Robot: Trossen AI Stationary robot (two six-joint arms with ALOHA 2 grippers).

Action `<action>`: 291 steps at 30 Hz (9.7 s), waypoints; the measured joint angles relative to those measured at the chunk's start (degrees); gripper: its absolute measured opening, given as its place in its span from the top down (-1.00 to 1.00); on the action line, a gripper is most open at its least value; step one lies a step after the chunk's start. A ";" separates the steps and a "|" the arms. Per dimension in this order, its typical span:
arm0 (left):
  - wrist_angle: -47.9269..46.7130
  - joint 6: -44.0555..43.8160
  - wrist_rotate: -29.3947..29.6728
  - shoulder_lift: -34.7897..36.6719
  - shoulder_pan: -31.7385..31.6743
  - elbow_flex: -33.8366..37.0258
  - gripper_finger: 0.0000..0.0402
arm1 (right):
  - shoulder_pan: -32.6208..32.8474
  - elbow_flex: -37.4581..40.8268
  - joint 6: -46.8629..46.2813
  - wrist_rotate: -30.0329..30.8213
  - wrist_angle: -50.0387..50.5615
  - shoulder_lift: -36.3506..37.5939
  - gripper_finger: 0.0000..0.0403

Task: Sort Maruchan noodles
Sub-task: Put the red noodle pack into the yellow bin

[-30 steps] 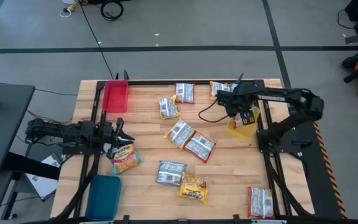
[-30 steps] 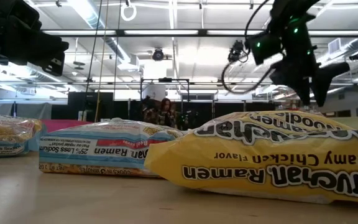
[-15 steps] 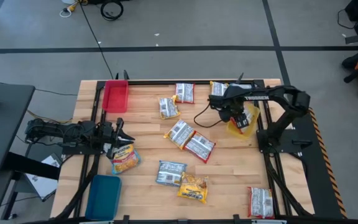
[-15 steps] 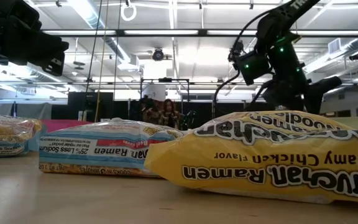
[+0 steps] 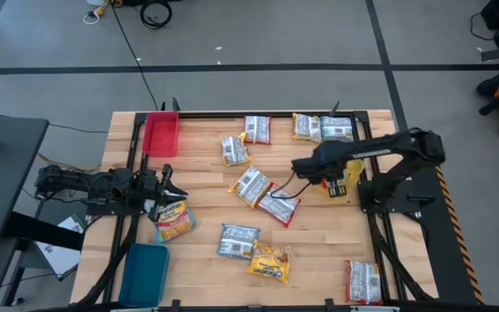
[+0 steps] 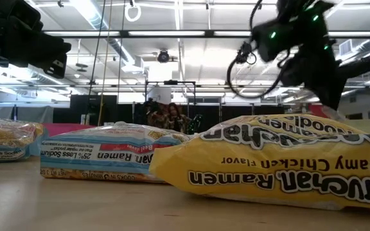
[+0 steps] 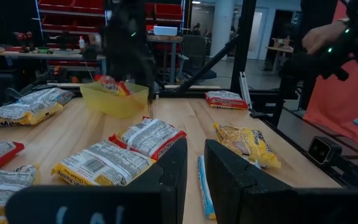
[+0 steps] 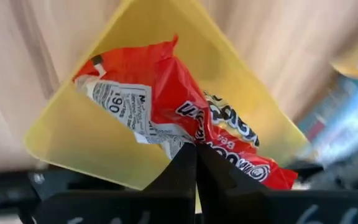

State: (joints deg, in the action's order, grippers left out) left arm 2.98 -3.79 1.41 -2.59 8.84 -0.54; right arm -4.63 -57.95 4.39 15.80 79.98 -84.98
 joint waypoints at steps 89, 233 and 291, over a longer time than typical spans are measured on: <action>-0.20 -0.02 0.00 -0.02 -0.01 0.00 0.69 | 17.28 7.08 -99.54 -7.07 10.01 1.17 0.90; -0.20 -0.02 0.00 -0.02 0.00 0.00 0.69 | 24.60 -48.12 -60.42 16.49 1.48 -31.15 0.97; -0.20 -0.01 0.01 -0.01 0.00 0.00 0.69 | 45.57 -11.47 -62.44 21.08 -39.66 -13.36 0.14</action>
State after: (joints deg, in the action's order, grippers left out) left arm 2.78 -3.81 1.42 -2.60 8.84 -0.54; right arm 40.94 -69.43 -58.05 36.88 40.32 -98.35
